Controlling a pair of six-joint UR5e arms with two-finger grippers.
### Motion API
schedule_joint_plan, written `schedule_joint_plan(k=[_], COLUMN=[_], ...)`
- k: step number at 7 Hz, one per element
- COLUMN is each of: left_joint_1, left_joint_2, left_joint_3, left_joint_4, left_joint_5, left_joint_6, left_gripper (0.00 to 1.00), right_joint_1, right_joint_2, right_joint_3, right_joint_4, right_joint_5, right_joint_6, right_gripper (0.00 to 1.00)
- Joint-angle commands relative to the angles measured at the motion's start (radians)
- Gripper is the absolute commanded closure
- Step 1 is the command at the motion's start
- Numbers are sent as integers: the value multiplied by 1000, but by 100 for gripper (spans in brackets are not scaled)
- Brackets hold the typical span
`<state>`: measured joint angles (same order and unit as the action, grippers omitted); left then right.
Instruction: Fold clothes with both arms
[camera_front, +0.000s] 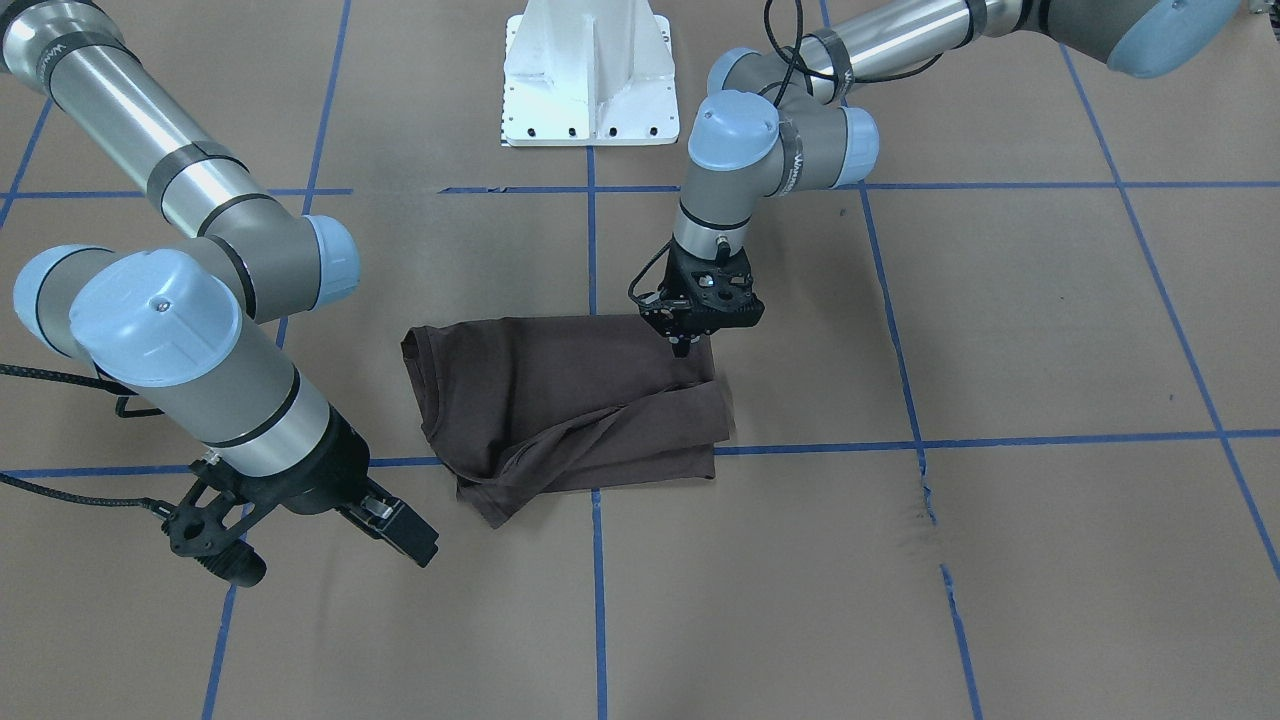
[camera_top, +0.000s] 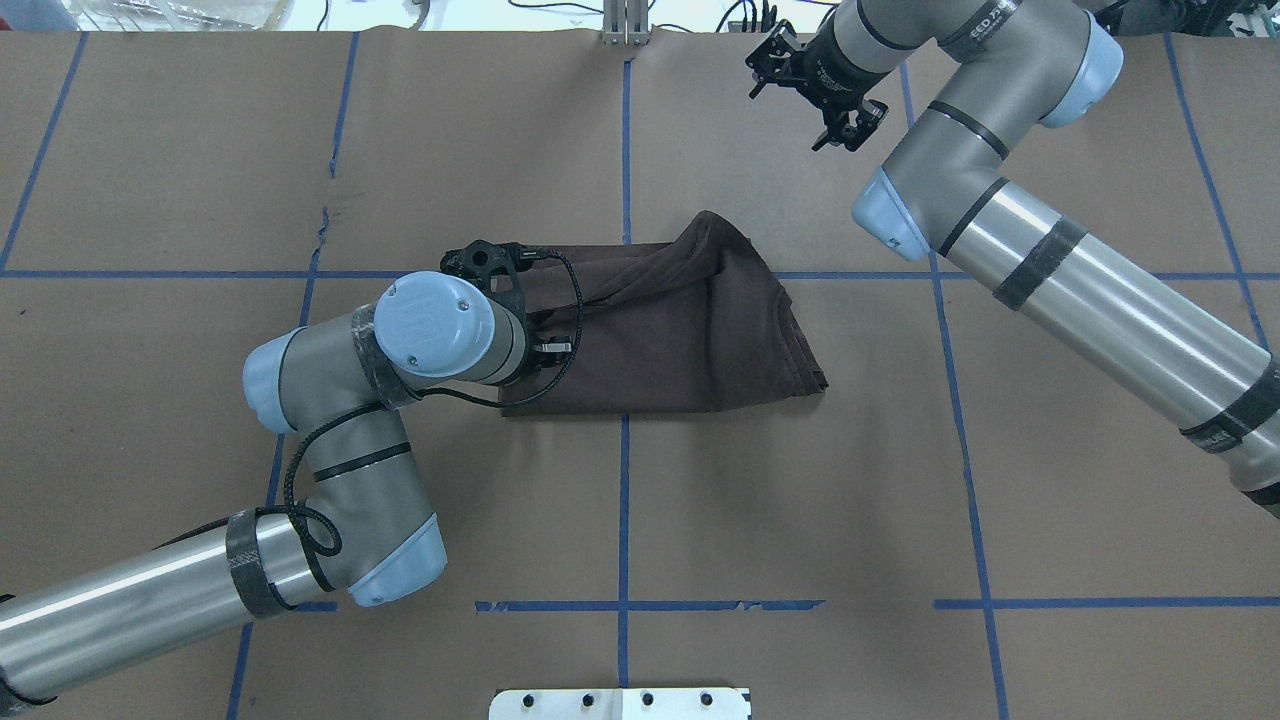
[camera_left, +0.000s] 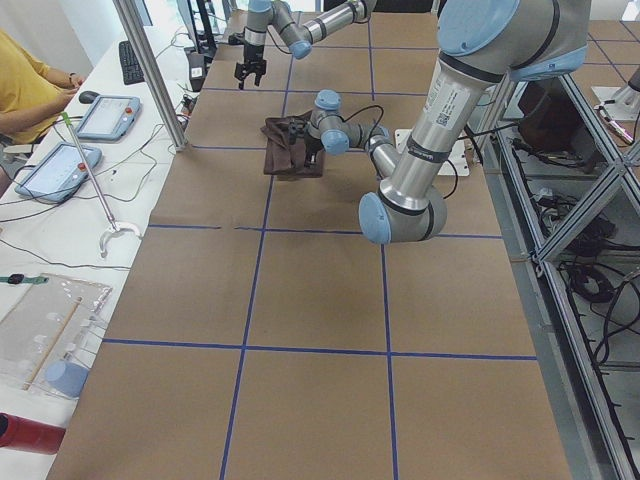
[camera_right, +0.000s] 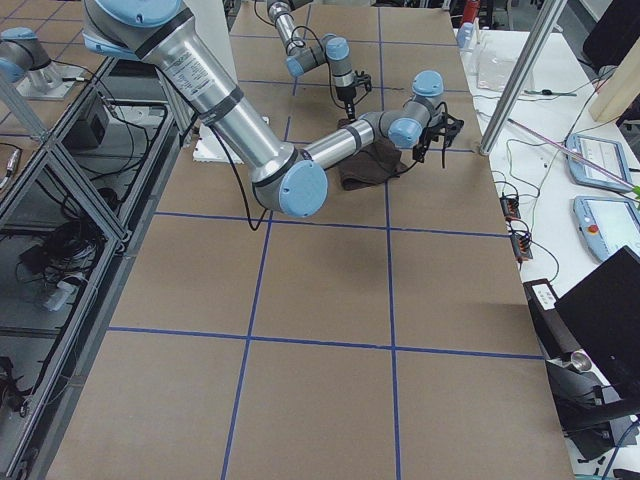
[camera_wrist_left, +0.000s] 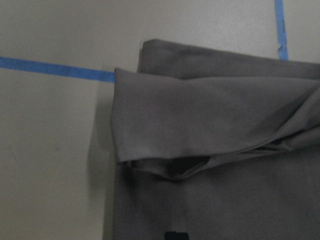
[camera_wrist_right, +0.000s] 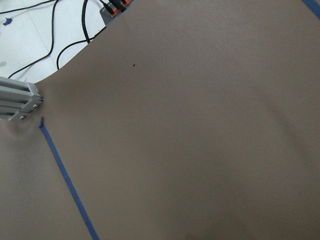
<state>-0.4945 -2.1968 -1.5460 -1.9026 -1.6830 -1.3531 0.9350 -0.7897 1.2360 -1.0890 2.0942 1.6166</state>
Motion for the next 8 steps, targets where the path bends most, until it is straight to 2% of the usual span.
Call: schedule_joint_plan(k=[1, 2, 4, 5, 6, 8], left_joint_1=[-31, -51, -85, -94, -140, -319], left_joint_2=[-6, -23, -120, -183, -249, -351], left_joint_3=[47, 91, 196, 292, 423, 643], left_joint_4=[-51, -62, -88, -114, -195, -300], left_joint_5=[0, 2, 2, 2, 3, -1], left_joint_6=[11, 47, 49, 48, 58, 239], left_gripper=[100, 100, 100, 100, 100, 100], right_joint_1=[-1, -1, -1, -1, -4, -5], right_joint_2=[-14, -19, -40, -57, -66, -75], right_joint_3=[13, 13, 26, 34, 34, 34], right_joint_4=[0, 0, 0, 4, 6, 11], right_joint_5=[1, 1, 4, 4, 4, 3], right_joint_6=[0, 0, 0, 0, 0, 0], right_gripper=[0, 0, 0, 0, 0, 0])
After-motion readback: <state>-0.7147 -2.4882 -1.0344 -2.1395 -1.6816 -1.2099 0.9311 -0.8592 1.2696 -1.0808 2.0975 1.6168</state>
